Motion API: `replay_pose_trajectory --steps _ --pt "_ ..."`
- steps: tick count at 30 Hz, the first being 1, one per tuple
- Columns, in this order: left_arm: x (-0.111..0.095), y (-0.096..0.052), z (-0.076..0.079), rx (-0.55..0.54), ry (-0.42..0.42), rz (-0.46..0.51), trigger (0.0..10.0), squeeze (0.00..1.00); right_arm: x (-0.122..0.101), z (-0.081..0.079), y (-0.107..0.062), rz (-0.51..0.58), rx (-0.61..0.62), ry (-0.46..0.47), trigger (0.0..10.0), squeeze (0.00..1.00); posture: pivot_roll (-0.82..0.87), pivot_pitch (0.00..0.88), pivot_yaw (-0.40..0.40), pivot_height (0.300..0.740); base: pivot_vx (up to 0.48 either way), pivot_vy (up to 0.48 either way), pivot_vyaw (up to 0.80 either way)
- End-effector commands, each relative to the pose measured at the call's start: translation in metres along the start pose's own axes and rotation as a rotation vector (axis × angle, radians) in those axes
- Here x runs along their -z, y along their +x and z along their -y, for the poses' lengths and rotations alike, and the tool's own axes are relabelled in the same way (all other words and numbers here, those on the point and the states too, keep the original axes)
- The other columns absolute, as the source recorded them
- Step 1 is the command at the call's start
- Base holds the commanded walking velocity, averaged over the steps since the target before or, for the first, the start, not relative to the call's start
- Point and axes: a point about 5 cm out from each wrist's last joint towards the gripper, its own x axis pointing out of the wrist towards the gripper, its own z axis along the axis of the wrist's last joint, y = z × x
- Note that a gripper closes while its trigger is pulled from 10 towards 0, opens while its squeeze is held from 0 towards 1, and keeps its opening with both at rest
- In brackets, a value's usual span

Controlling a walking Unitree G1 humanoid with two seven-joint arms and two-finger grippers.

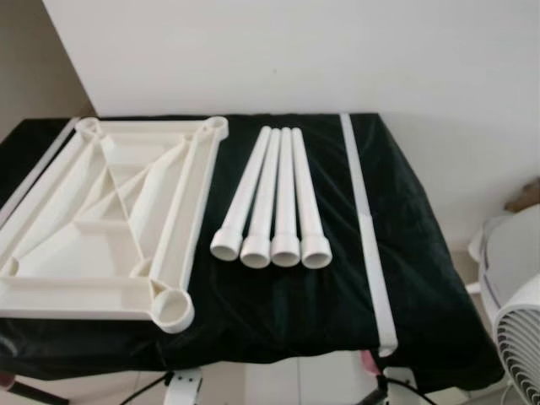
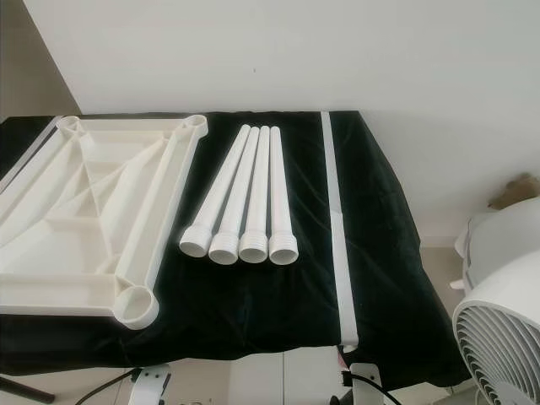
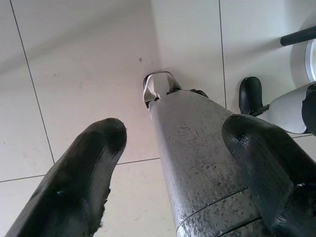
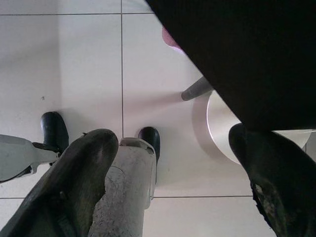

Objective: Building children table

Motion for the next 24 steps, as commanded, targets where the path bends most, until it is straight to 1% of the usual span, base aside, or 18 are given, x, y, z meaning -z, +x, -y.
replay_pose_trajectory --steps 1,3,4,9,11,15,18,22,24 --pt "-0.015 0.006 0.021 0.04 0.128 0.015 10.0 0.0 0.011 0.004 -0.003 -0.035 0.003 -0.043 10.0 0.0 -0.05 0.0 0.02 0.74 0.0 0.0 0.0" --pt "-0.019 0.006 0.018 0.025 0.114 0.035 10.0 0.0 0.008 0.005 -0.003 -0.019 0.008 -0.029 10.0 0.0 -0.05 0.0 0.018 0.74 0.0 0.0 0.0" --pt "-0.021 0.005 0.013 0.01 0.099 0.05 10.0 0.0 0.006 0.005 -0.003 -0.011 0.008 -0.027 10.0 0.0 -0.05 0.0 0.017 0.74 0.0 0.0 0.0" --pt "-0.017 0.003 0.005 -0.008 0.078 0.047 10.0 0.0 0.005 0.005 -0.002 -0.003 -0.002 -0.031 10.0 0.0 -0.05 0.0 0.015 0.74 0.0 0.0 0.0" --pt "-0.014 0.003 0.004 -0.008 0.068 0.044 10.0 0.0 0.004 0.005 -0.002 0.002 -0.004 -0.031 10.0 0.0 -0.06 0.0 0.015 0.74 0.0 0.0 0.0" --pt "-0.01 0.002 0.004 -0.011 0.074 0.045 10.0 0.0 0.004 0.005 -0.002 0.003 -0.011 -0.03 10.0 0.0 -0.06 0.0 0.014 0.74 0.0 0.0 0.0" --pt "-0.01 0.002 0.005 -0.012 0.075 0.048 10.0 0.0 0.004 0.005 -0.002 0.005 -0.012 -0.022 10.0 0.0 -0.06 0.0 0.014 0.74 0.0 0.0 0.0" --pt "-0.012 0.002 0.005 -0.005 0.054 0.055 10.0 0.0 0.007 0.004 -0.003 -0.005 -0.012 -0.037 10.0 0.0 -0.05 0.0 0.014 0.74 0.0 0.0 0.0" --pt "-0.013 0.002 0.004 -0.004 0.05 0.059 10.0 0.0 0.008 0.005 -0.003 -0.008 -0.007 -0.024 10.0 0.0 -0.05 0.0 0.012 0.74 0.0 0.0 0.0"
